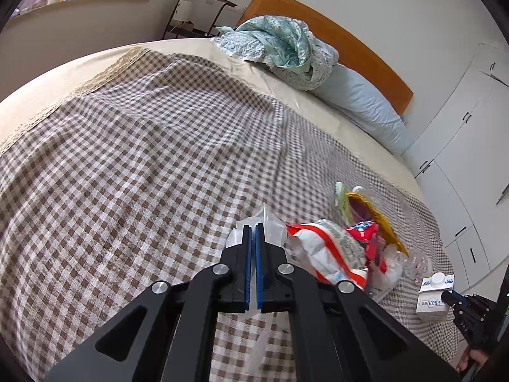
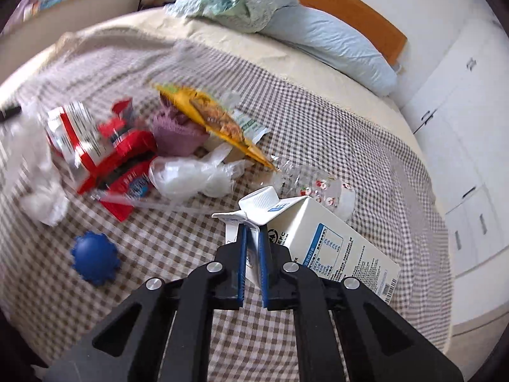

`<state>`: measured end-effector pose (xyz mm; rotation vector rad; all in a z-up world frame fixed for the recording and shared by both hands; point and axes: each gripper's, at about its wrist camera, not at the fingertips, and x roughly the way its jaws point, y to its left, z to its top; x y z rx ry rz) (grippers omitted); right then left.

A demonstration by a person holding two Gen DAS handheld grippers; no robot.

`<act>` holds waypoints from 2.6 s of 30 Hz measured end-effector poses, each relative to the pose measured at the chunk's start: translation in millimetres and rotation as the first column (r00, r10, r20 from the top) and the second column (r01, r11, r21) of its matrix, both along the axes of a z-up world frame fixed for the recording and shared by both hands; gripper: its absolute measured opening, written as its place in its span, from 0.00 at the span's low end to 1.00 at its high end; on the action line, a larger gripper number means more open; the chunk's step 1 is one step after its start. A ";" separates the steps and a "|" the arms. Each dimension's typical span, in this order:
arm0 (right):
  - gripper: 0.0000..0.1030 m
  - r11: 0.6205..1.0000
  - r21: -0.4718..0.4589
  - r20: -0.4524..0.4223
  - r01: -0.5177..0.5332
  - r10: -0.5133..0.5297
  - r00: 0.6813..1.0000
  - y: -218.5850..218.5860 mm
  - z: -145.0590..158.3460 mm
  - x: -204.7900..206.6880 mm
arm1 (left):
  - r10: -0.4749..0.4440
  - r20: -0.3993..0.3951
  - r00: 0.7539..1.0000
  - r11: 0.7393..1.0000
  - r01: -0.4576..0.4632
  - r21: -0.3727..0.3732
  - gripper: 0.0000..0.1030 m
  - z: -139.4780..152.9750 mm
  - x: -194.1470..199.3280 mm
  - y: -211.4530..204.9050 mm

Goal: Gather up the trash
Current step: 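Carry the milk carton and plastic wrap with both tools to the trash bag, then open the right tool to drop the carton while the left tool releases the wrap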

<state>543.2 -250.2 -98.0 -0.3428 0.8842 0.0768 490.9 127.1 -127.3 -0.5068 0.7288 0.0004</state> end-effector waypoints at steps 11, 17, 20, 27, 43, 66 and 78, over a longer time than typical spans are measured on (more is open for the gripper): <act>0.07 0.860 0.506 0.130 0.070 -0.156 0.979 -133.5 112.5 -137.2 | -0.280 0.069 0.957 0.959 0.277 0.056 0.00 93.3 -78.1 -140.9; 0.07 0.747 0.660 0.146 0.079 -0.231 0.962 -201.4 109.0 -231.6 | -0.486 0.037 0.873 0.872 0.482 0.077 0.00 105.3 -127.9 -249.6; 0.07 0.677 0.729 0.130 0.106 -0.288 0.949 -239.6 97.4 -284.5 | -0.567 0.022 0.823 0.818 0.560 0.130 0.00 105.0 -155.2 -302.1; 0.05 0.574 0.791 0.019 0.213 -0.371 0.928 -298.5 28.8 -392.4 | -0.712 -0.044 0.701 0.684 0.706 0.186 0.00 84.1 -204.8 -401.1; 0.05 0.042 0.905 -0.338 0.423 -0.532 0.777 -380.7 -242.7 -476.1 | -0.821 -0.301 0.486 0.401 0.865 0.302 0.00 5.3 -259.7 -527.8; 0.09 0.282 0.645 -0.455 0.710 -0.605 0.654 -327.1 -298.8 -531.0 | -0.840 -0.424 0.339 0.244 0.933 0.263 0.00 -52.0 -290.6 -586.9; 0.15 0.441 0.434 -0.466 0.785 -0.636 0.615 -308.4 -312.2 -542.2 | -0.814 -0.535 0.226 0.134 0.969 0.206 0.00 -120.4 -303.3 -654.4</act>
